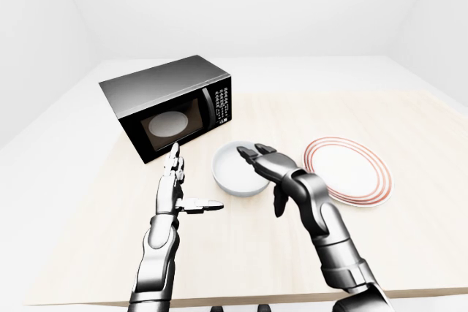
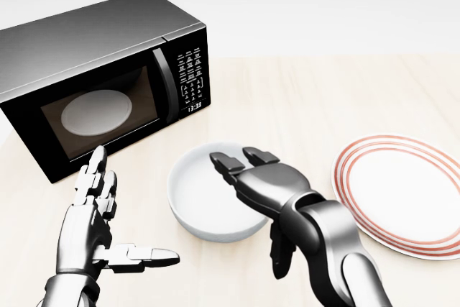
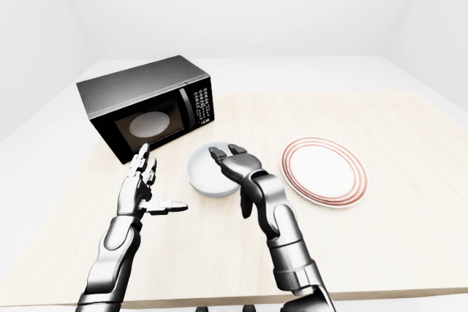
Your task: Pick up the white bowl and put it on the plate.
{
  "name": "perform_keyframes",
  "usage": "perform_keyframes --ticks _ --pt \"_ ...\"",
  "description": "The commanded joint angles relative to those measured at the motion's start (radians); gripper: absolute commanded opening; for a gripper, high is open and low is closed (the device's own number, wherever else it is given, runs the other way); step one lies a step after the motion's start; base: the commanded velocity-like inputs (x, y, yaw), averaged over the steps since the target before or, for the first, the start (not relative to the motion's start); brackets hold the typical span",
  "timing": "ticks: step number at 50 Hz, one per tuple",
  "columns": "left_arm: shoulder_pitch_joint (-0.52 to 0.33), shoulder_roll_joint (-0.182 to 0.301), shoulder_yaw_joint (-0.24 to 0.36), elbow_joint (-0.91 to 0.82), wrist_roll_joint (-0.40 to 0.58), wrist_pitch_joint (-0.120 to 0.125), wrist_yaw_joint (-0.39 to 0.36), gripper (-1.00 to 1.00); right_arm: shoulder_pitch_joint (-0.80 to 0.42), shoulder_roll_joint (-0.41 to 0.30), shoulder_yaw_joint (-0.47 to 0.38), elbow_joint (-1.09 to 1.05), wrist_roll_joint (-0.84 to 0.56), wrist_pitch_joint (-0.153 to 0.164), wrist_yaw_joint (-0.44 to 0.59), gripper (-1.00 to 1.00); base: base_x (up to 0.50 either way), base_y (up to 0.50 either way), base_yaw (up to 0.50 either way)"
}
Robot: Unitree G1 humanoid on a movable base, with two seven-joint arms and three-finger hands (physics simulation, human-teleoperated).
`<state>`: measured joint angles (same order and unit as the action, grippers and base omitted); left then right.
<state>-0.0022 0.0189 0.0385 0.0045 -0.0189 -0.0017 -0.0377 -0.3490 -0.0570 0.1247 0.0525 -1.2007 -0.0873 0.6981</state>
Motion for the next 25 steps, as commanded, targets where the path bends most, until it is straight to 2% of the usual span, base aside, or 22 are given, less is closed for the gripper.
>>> perform_keyframes --ticks 1,25 --pt "0.000 0.000 0.000 0.000 0.000 0.000 0.000 1.00 -0.030 0.005 0.003 0.032 -0.007 0.000 0.000 1.00 0.00 0.00 0.00" --pt "0.000 0.000 0.000 0.000 0.000 0.000 0.000 1.00 -0.059 0.011 0.013 0.112 -0.030 0.000 0.000 1.00 0.00 0.00 0.00"
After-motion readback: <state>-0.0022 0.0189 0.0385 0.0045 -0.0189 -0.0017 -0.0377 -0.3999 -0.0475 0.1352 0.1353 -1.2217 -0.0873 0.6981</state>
